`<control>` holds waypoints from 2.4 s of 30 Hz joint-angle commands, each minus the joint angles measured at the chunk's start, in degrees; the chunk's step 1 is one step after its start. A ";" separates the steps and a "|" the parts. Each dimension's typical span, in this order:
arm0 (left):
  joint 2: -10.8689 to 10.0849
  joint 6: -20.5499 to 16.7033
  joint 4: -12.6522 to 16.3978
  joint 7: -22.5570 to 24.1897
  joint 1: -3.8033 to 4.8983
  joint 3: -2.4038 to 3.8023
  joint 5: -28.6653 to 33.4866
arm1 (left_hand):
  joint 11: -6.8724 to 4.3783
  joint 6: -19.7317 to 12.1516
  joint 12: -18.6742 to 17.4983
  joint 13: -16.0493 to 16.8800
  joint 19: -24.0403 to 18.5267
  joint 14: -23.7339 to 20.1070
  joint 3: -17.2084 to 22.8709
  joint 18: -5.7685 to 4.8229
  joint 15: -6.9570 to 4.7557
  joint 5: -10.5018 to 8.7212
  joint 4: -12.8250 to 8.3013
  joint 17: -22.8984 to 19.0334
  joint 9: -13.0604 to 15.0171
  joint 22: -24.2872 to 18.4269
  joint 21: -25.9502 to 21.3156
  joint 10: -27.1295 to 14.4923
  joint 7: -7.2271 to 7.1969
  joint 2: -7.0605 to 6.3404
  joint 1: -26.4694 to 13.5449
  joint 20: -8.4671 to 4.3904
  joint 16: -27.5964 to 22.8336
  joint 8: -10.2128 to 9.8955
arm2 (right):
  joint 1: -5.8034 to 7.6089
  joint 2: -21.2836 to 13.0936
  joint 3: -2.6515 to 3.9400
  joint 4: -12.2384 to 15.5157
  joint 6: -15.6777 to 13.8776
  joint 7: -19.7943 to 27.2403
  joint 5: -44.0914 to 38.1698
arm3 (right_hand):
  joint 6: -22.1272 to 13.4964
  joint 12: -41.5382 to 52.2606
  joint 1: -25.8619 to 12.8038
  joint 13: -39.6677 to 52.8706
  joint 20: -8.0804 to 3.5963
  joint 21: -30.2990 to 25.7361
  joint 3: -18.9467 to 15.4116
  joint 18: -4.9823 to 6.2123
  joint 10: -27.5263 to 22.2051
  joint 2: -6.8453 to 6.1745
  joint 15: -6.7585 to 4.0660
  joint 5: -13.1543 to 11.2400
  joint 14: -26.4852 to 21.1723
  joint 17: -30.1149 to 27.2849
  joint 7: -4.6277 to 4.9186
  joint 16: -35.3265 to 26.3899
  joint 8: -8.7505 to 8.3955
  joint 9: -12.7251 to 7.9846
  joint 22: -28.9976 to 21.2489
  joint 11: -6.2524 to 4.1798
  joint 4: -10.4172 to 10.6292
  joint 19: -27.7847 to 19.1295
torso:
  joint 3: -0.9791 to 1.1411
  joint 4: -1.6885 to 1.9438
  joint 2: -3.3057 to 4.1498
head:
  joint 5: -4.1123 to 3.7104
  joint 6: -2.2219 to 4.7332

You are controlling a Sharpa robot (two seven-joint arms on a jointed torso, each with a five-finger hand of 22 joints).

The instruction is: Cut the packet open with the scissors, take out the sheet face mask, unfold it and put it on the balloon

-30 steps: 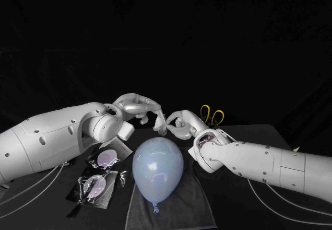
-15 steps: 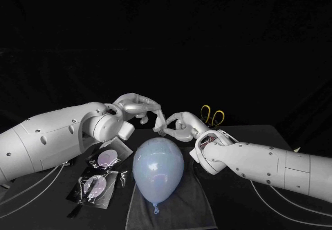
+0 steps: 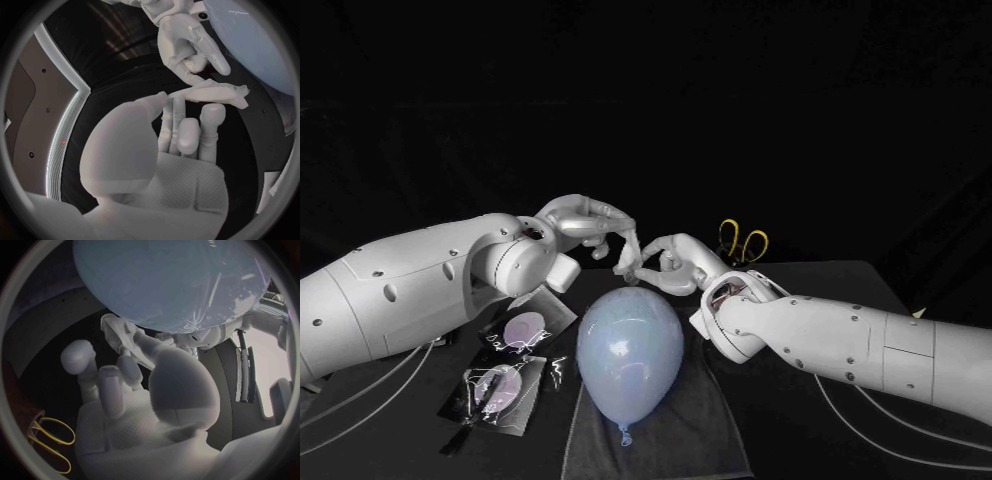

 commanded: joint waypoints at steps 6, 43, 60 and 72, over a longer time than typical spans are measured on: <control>0.04 1.06 0.26 0.41 0.08 0.08 0.15 | -0.08 0.45 -0.29 -0.09 0.29 0.24 0.30 -0.08 -0.12 0.35 -0.11 0.09 1.94 0.05 0.06 0.45 0.12 -0.03 0.34 -0.18 0.04 0.21 | 0.01 0.69 0.03 -0.60 -2.93 2.38 2.87 | 2.04 1.16 0.32 0.94 -0.43 1.95 -0.52 0.66 1.59 1.50 -0.53 -0.09 3.81 8.23 -0.68 0.70 0.51 -0.01 6.22 -0.55 0.63 1.39 | -0.02 -0.01 -0.02 | 0.08 -0.10; -0.75 -1.55 -0.77 0.29 0.10 0.04 0.81 | 0.04 0.37 -0.34 -0.15 0.20 0.31 0.43 -0.05 -0.05 0.34 0.19 0.04 2.39 -0.08 -0.05 0.61 0.15 -0.20 -0.05 -0.18 -0.07 0.19 | 0.00 -1.48 0.04 1.54 -5.49 4.18 2.35 | 7.71 6.03 4.98 6.93 -3.61 9.71 1.84 -0.66 9.35 5.30 -3.87 -0.22 5.37 12.27 -4.63 2.20 6.73 2.95 8.35 -4.21 -1.72 5.01 | 0.04 -0.04 -0.06 | 0.27 0.05; -1.40 -2.83 -1.02 -0.29 0.06 -0.06 0.85 | 0.14 -0.03 -0.55 -0.29 -0.46 0.21 0.16 0.12 0.06 0.34 1.18 -0.26 2.97 -0.95 -0.72 0.43 -0.11 -0.31 -1.11 -0.10 -0.24 -0.01 | 0.37 -3.65 0.08 4.40 -2.87 3.37 0.29 | 5.70 2.33 5.11 3.29 -3.45 7.68 2.02 -0.41 6.32 6.32 -3.51 -0.21 5.02 11.13 -4.12 1.71 7.65 3.64 7.87 -3.78 -1.81 4.17 | -0.05 -0.08 -0.02 | 0.48 0.17; -1.58 -2.83 -0.62 -0.64 -0.01 -0.31 0.20 | 0.90 -1.02 -0.60 -0.22 -2.64 -0.99 -3.14 0.57 0.78 0.33 3.93 -1.57 3.56 -3.46 -2.87 -1.09 0.41 -1.12 -4.28 0.45 -0.62 -1.19 | 2.16 -4.31 0.16 5.21 -3.08 -0.12 -4.84 | 6.03 3.14 5.47 4.30 -3.46 9.00 2.26 -0.61 7.38 6.52 -3.58 -0.21 5.20 11.73 -4.14 1.94 8.34 3.93 8.20 -3.85 -2.44 4.64 | -0.05 0.00 -0.07 | 0.44 0.34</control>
